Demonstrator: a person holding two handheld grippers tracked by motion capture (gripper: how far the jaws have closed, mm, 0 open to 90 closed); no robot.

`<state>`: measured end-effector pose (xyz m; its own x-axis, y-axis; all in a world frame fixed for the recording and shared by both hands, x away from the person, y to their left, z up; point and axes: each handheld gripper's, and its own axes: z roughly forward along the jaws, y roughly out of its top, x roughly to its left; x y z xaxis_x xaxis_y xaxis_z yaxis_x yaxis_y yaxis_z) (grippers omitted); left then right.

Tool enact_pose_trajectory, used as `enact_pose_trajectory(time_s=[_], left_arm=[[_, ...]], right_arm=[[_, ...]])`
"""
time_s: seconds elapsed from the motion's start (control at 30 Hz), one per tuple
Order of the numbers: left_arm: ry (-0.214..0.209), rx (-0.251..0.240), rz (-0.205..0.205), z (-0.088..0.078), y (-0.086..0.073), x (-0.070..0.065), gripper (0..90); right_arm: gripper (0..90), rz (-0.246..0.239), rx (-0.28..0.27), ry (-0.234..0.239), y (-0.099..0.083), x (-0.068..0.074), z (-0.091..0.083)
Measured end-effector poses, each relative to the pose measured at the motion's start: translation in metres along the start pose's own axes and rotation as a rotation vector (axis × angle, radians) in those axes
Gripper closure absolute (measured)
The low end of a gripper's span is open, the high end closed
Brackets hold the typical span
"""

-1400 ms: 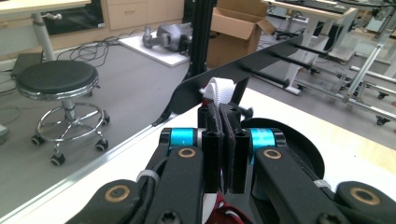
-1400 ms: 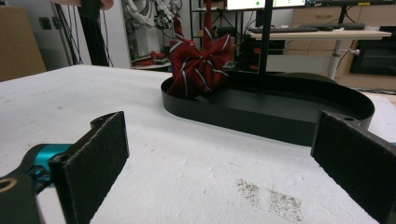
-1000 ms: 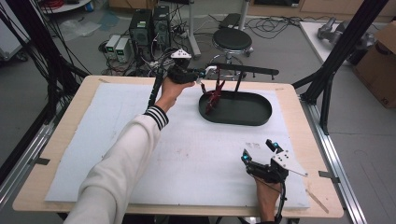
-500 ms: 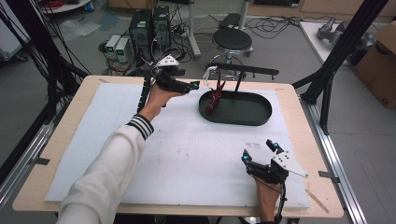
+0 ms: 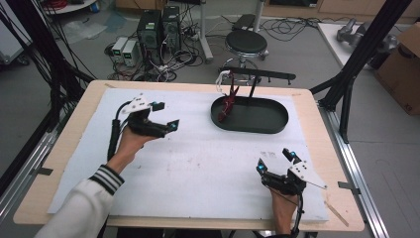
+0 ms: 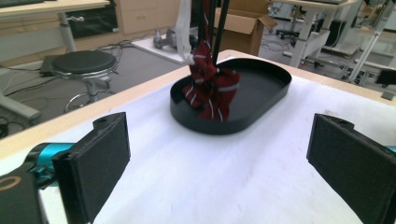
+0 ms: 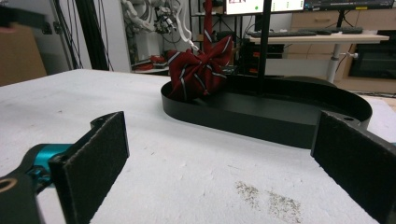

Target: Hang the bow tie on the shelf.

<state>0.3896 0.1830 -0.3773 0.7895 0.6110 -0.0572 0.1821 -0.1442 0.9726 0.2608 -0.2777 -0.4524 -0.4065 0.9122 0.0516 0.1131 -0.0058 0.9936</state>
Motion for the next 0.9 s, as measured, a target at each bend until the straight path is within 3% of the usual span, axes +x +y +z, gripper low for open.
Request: enact_pose_trajectory(time_s=[0.13,0.23,0.33,0.43,0.67,0.8,0.9], left_arm=[[0.022,-0.025,0.022,-0.036,-0.023,-0.008,6.5],[0.03,-0.044,0.0,-0.06,-0.042,-0.011,6.6],[0.052,-0.041,0.023,-0.078,-0.058,-0.015,6.6],[0.077,-0.067,0.019,-0.093,-0.073,-0.017,6.6],[0.129,-0.117,0.0,-0.11,-0.1,-0.015,6.6],[0.154,-0.144,0.027,-0.114,-0.102,-0.016,7.1],[0.174,-0.157,0.024,-0.115,-0.104,-0.017,7.7]], right_arm=[[3.1,-0.006,0.0,-0.002,0.0,0.0,0.0],[3.1,-0.006,0.001,-0.001,0.0,0.001,0.0],[3.1,-0.018,0.001,-0.002,0.0,0.002,0.0],[3.1,-0.006,0.0,0.001,0.0,0.001,0.0],[3.1,-0.02,0.001,0.002,0.0,0.001,0.0],[3.1,-0.022,-0.001,0.002,0.0,0.002,0.0],[3.1,-0.022,-0.002,0.004,0.0,0.001,0.0]])
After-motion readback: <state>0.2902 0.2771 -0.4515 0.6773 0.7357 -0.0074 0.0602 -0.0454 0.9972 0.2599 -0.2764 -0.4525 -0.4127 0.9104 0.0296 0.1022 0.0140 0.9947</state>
